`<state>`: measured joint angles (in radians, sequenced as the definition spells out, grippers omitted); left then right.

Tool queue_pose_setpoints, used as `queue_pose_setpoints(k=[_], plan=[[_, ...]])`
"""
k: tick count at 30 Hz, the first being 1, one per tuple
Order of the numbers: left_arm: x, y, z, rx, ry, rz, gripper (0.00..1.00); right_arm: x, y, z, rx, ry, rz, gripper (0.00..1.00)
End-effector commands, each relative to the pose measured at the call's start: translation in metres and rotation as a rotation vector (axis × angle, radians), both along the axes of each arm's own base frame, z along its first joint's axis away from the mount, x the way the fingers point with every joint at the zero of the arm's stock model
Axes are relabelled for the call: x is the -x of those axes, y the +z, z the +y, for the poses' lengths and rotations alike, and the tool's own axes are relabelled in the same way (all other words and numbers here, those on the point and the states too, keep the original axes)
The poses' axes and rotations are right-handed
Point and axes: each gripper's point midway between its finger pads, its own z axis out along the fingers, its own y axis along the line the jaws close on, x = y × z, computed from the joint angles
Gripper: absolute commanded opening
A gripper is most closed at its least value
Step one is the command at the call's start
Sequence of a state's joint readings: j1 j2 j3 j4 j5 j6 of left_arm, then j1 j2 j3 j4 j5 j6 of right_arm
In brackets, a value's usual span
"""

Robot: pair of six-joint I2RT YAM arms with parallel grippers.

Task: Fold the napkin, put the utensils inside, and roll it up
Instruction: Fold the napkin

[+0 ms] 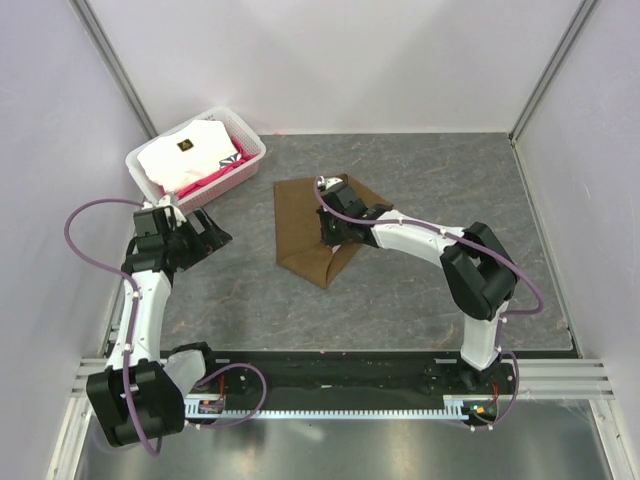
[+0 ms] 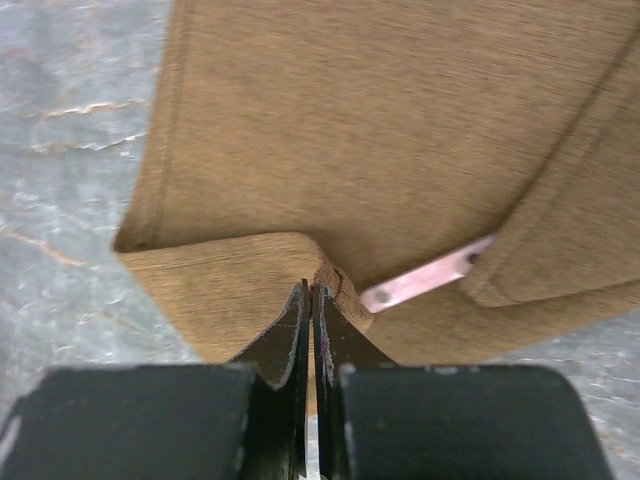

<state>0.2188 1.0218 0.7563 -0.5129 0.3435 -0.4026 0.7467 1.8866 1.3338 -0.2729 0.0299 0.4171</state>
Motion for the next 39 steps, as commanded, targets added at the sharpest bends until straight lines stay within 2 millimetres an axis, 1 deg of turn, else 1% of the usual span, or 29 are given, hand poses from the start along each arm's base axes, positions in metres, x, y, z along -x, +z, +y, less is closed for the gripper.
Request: queue_pose_setpoints(k=[1, 12, 17, 20, 21, 24, 30, 35, 39], plan=[[-0.006, 0.003, 0.000, -0.001, -0.023, -0.035, 1.00, -0.018, 0.000, -0.012, -0.020, -0.029, -0.026, 0.00], [-0.006, 0.001, -0.001, 0.006, -0.025, -0.026, 1.00, -0.052, 0.018, -0.050, -0.054, -0.129, -0.060, 0.00], [-0.006, 0.000, -0.002, 0.009, -0.028, -0.025, 1.00, -0.060, 0.021, -0.066, -0.050, -0.163, -0.070, 0.00], [-0.006, 0.000, -0.002, 0.006, -0.028, -0.027, 1.00, -0.068, 0.021, -0.078, -0.054, -0.194, -0.069, 0.00], [-0.006, 0.000, -0.002, 0.006, -0.026, -0.025, 1.00, -0.071, 0.021, -0.085, -0.054, -0.210, -0.069, 0.00], [-0.006, 0.000, -0.002, 0.009, -0.028, -0.027, 1.00, -0.077, 0.023, -0.093, -0.055, -0.224, -0.074, 0.00], [-0.006, -0.001, -0.004, 0.017, -0.036, -0.022, 1.00, -0.079, 0.020, -0.104, -0.045, -0.243, -0.071, 0.00], [-0.006, 0.000, -0.004, 0.017, -0.038, -0.026, 1.00, -0.081, 0.015, -0.108, -0.037, -0.246, -0.066, 0.00], [-0.006, 0.001, -0.004, 0.016, -0.038, -0.031, 1.00, -0.085, 0.010, -0.120, -0.018, -0.278, -0.070, 0.00]])
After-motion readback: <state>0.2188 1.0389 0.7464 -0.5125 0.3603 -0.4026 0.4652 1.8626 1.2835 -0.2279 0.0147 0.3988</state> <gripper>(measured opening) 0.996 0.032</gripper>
